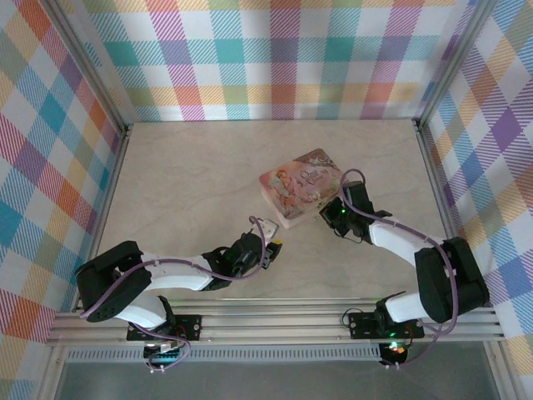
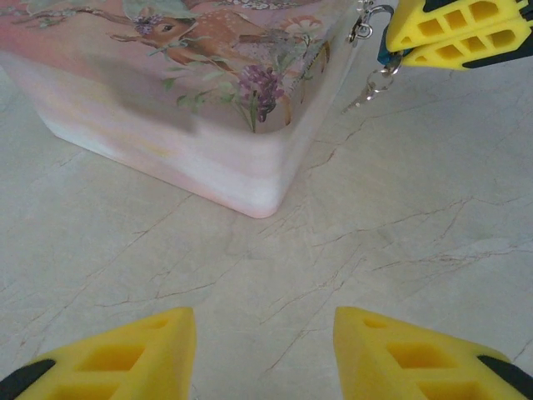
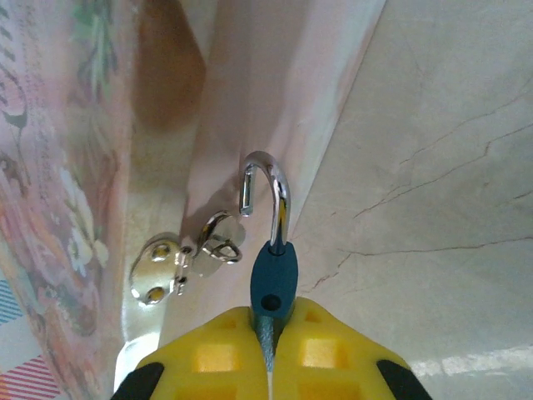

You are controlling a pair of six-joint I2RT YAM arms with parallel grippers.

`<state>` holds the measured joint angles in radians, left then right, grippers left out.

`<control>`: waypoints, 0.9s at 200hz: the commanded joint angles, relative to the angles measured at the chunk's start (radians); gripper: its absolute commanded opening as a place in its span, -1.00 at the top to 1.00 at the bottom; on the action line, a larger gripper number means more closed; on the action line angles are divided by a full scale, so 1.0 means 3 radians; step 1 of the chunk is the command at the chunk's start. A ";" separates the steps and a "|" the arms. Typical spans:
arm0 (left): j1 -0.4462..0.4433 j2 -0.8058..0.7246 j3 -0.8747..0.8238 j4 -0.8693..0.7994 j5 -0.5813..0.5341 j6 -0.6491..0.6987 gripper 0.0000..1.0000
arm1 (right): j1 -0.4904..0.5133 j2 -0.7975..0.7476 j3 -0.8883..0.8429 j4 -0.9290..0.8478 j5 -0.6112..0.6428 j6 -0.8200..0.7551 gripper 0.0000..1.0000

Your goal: Unlock a padlock with a key

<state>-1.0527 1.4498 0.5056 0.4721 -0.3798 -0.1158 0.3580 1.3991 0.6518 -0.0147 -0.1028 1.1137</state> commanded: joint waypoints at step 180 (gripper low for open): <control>0.0099 -0.1138 0.0201 -0.1430 -0.0983 -0.0469 -0.65 | 0.0061 -0.0732 0.0336 -0.0807 -0.0642 -0.1026 1.00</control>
<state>-1.0451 1.1915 0.5331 0.1799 -0.5827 -0.1986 0.3054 1.1835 0.6991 -0.1974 -0.2264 0.8921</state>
